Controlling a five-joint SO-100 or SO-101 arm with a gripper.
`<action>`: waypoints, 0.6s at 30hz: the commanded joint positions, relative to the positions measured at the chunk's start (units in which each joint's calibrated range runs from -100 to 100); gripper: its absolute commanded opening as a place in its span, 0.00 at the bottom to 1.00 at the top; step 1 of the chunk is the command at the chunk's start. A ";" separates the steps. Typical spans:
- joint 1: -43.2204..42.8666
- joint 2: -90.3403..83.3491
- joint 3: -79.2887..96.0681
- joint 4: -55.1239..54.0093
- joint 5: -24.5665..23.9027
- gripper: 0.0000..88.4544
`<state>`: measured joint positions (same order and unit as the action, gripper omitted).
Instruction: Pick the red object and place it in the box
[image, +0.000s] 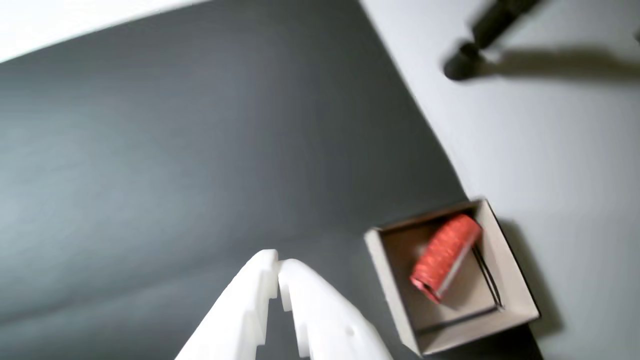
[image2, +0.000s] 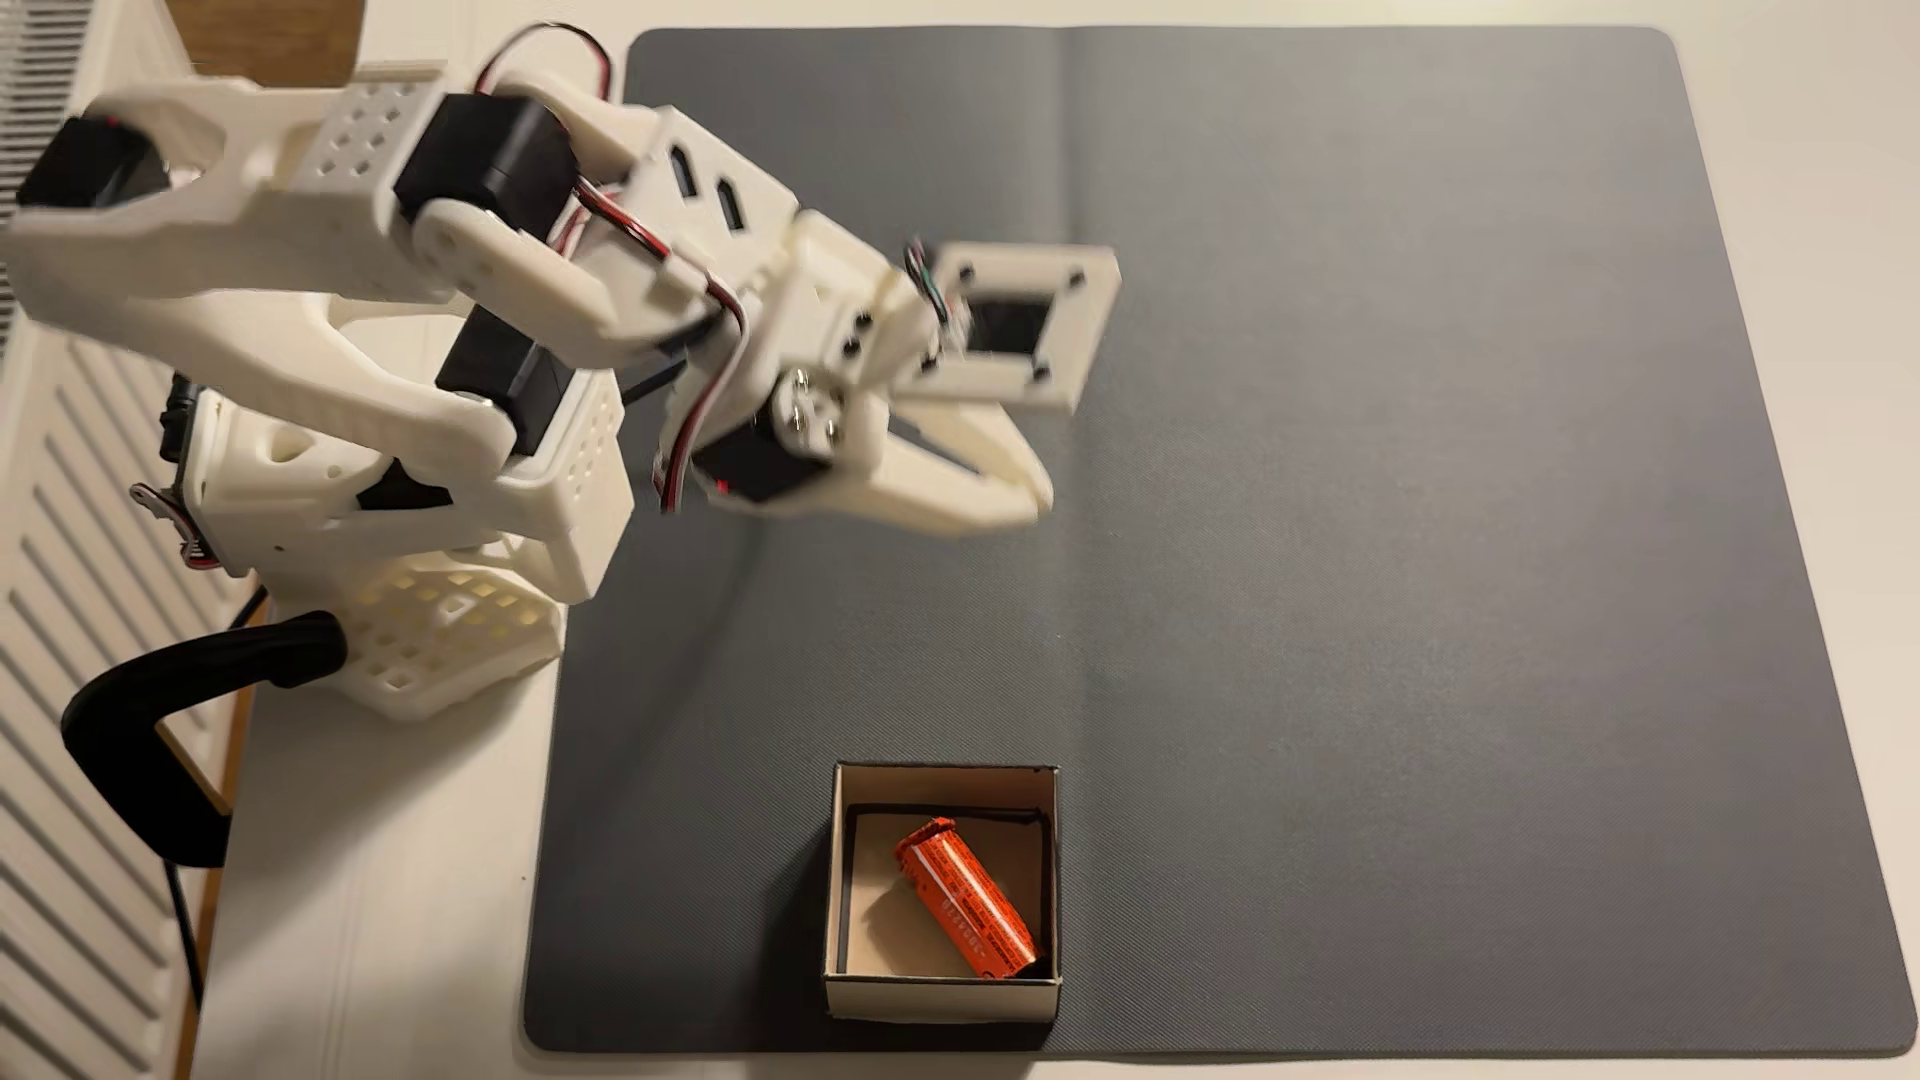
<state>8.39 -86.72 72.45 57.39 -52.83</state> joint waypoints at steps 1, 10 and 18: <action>-4.60 -9.97 -1.65 4.50 -0.31 0.01; -9.65 -12.52 4.61 11.40 0.11 0.01; -9.73 -12.52 16.40 11.66 0.11 0.01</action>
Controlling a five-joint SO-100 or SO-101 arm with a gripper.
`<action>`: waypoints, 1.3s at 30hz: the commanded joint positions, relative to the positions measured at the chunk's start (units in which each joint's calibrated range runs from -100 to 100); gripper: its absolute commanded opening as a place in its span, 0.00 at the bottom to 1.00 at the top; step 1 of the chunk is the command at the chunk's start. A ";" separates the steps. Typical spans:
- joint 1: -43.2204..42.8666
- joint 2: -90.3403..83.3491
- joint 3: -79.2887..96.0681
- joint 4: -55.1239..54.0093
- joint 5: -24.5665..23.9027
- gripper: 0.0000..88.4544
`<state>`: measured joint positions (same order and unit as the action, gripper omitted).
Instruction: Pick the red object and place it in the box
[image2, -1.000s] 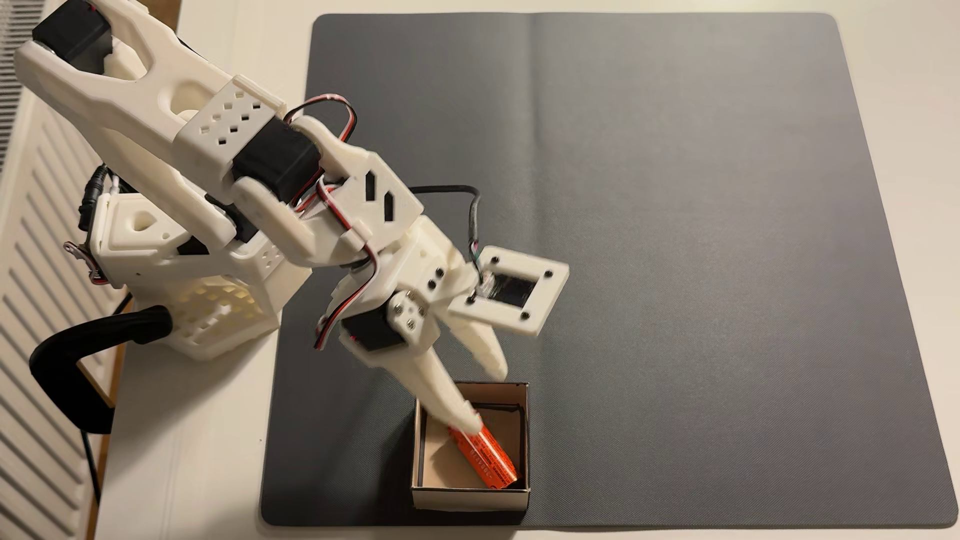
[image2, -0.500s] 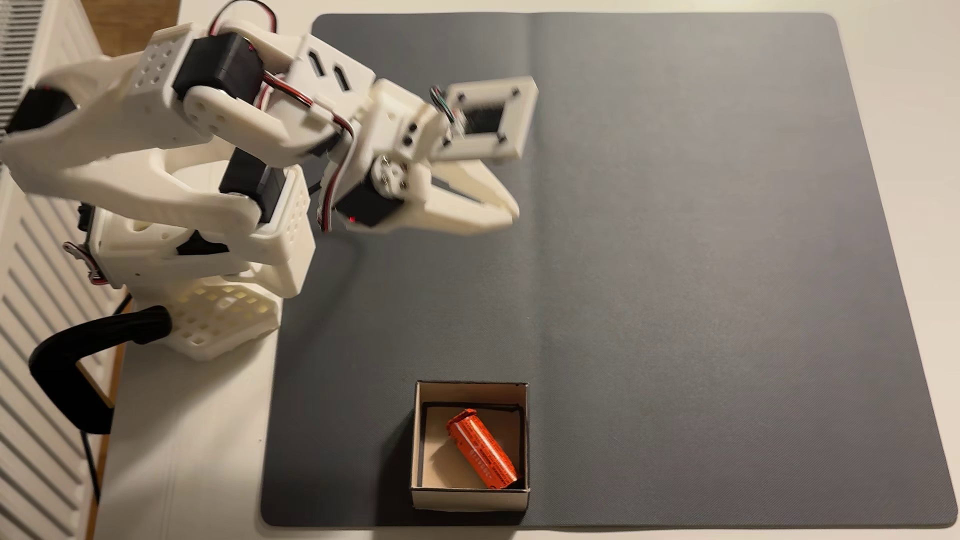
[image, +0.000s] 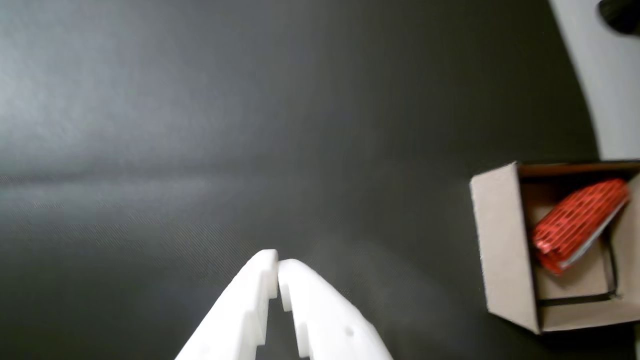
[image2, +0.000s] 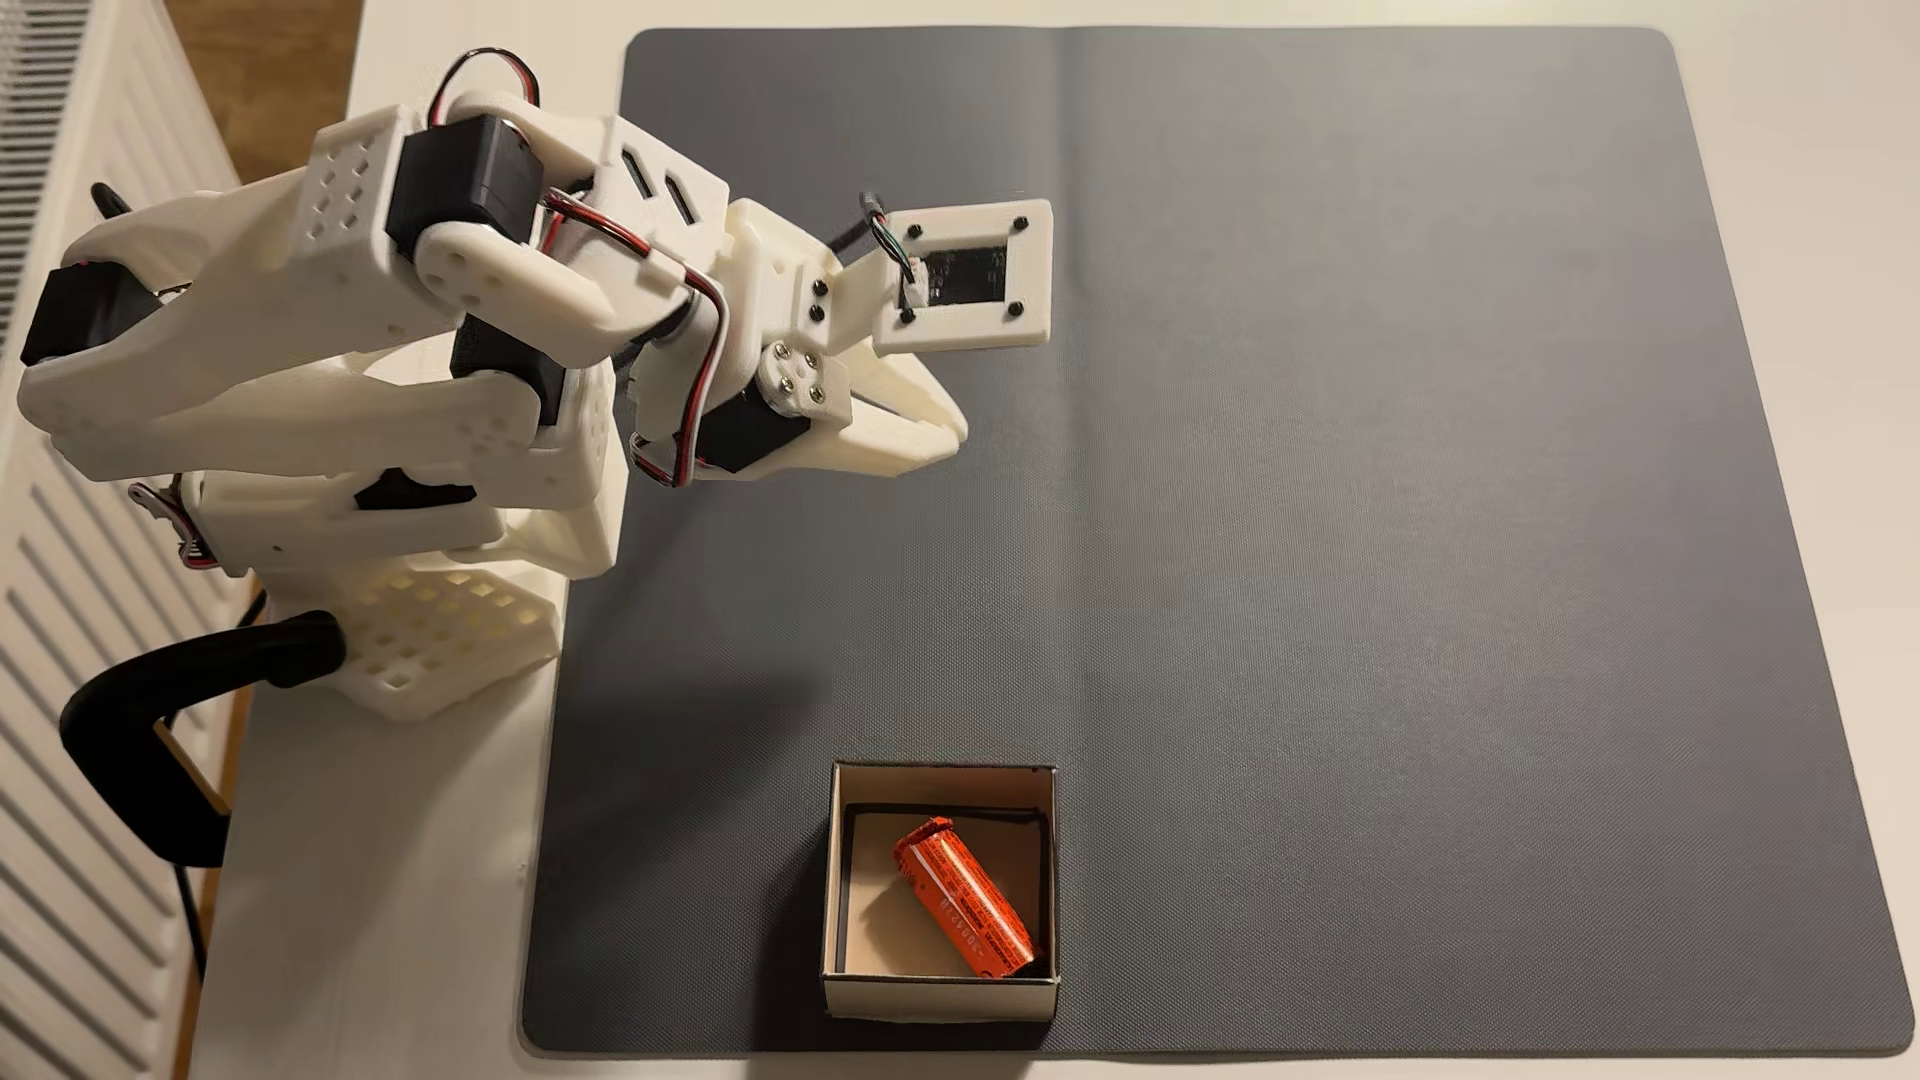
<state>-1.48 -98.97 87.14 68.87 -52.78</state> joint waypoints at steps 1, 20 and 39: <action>0.15 -0.27 2.71 0.19 0.06 0.01; -0.89 -0.01 12.68 6.83 0.11 0.01; -0.52 -0.01 12.68 6.83 0.06 0.01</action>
